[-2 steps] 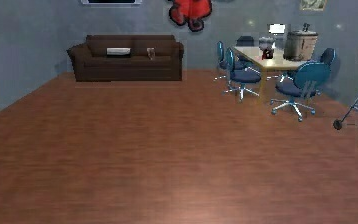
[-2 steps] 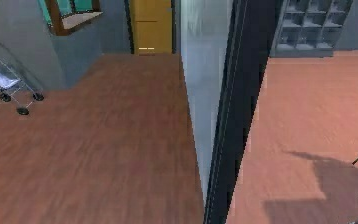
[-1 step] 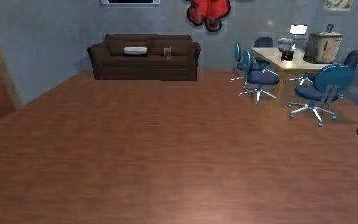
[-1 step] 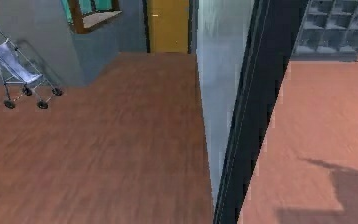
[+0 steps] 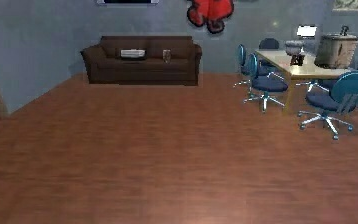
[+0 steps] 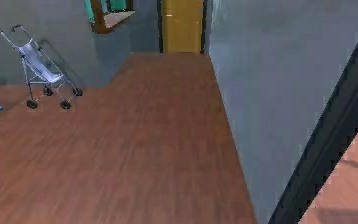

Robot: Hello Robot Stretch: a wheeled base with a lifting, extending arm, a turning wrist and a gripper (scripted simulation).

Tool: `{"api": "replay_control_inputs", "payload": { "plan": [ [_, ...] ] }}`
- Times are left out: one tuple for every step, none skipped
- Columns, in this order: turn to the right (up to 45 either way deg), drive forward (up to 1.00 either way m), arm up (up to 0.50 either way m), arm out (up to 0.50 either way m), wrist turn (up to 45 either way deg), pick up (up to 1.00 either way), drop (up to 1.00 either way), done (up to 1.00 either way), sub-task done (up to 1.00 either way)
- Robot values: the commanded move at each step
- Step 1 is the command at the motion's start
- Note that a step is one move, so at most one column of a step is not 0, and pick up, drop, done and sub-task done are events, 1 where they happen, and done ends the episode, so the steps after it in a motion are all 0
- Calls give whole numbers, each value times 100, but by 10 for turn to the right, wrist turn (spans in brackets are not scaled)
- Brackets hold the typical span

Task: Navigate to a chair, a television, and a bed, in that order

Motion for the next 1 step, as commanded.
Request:
{"api": "replay_control_inputs", "payload": {
  "plan": [
    [-450, 0, 0, 0, 0, 0, 0, 0, 0]
  ]
}}
